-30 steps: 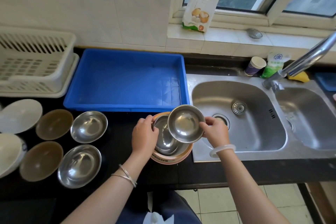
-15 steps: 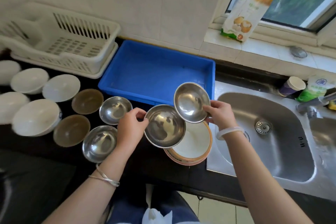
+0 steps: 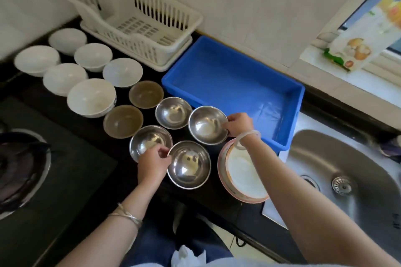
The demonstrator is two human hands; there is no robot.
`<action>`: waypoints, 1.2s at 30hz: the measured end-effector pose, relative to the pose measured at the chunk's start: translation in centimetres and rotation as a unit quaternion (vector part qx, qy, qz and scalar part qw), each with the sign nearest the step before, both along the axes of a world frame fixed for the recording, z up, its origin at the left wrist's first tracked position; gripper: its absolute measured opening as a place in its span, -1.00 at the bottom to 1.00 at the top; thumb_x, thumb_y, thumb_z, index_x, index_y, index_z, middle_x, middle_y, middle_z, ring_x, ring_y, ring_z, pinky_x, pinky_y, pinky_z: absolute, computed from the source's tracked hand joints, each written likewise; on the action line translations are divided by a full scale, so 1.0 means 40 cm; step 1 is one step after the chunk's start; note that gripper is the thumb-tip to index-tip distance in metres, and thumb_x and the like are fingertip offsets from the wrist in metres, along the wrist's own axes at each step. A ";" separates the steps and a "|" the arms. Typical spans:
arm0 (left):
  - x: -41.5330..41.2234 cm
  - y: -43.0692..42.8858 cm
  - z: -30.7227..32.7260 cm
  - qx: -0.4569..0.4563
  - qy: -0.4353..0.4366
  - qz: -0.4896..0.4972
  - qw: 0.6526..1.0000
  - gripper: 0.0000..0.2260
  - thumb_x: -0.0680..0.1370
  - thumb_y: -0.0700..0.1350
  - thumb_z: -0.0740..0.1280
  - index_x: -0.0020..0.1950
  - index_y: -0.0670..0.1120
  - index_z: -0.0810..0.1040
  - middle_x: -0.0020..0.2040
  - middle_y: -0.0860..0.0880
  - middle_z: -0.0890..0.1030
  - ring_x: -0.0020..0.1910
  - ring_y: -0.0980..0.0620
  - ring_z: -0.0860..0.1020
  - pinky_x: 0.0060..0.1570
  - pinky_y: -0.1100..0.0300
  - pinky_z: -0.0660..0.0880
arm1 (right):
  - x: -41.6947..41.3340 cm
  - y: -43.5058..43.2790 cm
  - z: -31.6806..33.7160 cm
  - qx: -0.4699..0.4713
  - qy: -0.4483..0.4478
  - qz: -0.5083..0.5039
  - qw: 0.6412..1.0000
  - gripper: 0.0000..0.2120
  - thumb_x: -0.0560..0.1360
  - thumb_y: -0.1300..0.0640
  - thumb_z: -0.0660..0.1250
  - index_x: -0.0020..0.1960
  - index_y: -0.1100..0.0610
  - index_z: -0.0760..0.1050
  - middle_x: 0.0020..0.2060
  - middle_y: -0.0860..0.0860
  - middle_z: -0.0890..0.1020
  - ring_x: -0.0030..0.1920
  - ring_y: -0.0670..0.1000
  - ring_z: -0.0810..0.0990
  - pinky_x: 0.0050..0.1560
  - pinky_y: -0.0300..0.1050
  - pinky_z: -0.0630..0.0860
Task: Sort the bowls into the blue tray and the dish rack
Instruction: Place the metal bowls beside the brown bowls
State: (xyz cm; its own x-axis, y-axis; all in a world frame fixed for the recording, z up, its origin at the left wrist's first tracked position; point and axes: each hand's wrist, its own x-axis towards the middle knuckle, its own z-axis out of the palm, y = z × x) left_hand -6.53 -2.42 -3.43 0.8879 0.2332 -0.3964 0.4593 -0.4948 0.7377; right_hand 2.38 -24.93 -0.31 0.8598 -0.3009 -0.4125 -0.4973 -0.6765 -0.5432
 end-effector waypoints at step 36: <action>-0.051 0.024 -0.007 -0.115 0.206 0.043 0.971 -0.83 0.47 -0.08 0.39 -0.09 -0.13 0.45 -0.13 -0.07 0.51 -0.25 -0.14 0.64 -0.14 0.02 0.63 | 0.013 0.031 -0.078 -0.157 0.065 0.067 0.983 -0.85 0.48 0.33 0.12 -0.23 0.24 0.41 -0.28 0.14 0.49 -0.35 0.12 0.40 -0.42 -0.18 0.29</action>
